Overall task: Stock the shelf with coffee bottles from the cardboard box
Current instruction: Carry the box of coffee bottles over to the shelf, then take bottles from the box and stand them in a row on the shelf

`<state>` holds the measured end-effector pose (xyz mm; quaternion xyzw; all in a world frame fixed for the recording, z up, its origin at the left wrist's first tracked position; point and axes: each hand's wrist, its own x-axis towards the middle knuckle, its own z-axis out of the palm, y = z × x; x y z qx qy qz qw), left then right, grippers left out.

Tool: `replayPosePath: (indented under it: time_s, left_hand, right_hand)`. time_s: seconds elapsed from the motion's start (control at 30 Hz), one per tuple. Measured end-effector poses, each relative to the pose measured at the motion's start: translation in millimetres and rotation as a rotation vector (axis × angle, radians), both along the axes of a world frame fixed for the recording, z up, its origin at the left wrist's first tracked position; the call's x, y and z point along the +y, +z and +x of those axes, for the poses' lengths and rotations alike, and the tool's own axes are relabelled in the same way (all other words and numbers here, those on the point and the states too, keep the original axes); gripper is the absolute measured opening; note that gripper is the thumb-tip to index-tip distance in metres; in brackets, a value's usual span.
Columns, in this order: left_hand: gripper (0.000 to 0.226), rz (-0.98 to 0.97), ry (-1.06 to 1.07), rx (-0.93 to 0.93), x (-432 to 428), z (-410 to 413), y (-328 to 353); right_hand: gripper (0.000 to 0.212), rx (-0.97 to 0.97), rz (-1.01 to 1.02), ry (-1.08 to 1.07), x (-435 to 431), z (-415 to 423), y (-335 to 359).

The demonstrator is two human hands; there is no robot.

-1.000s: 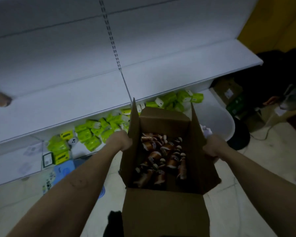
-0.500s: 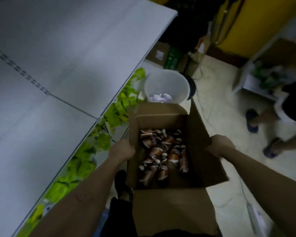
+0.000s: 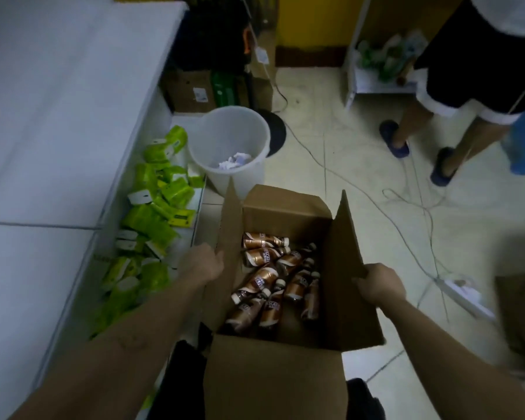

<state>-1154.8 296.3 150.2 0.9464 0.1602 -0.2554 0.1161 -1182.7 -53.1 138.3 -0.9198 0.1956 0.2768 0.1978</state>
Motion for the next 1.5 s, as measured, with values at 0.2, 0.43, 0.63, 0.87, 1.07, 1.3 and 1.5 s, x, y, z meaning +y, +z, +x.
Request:
replayPosePath:
  time_s: [0.2, 0.43, 0.63, 0.87, 1.07, 1.3, 1.5]
  left_hand:
    - [0.049, -0.088, 0.011, -0.048, 0, -3, -159]
    - [0.045, -0.174, -0.072, -0.231, 32, -23, -324]
    - [0.036, -0.318, 0.047, -0.224, 59, -17, -355]
    - [0.045, -0.381, -0.157, -0.417, 73, -68, -237]
    - [0.049, -0.408, -0.393, -0.454, 38, -134, -200]
    - [0.035, -0.403, -0.451, -0.252, 6, -122, -238]
    - [0.041, -0.363, -0.387, 0.102, -5, -92, -319]
  right_hand:
    - [0.028, -0.041, -0.037, -0.062, 0, -35, -137]
    - [0.025, -0.068, -0.107, -0.060, 8, -57, -271]
    - [0.013, 0.044, 0.027, -0.350, 10, -94, -301]
    - [0.045, -0.133, -0.218, -0.074, 82, -157, -199]
    - [0.058, -0.363, -0.050, -0.069, 143, -188, -172]
    - [0.049, -0.221, 0.057, -0.053, 167, -159, -217]
    - [0.042, 0.028, 0.282, -0.093, 172, -123, -311]
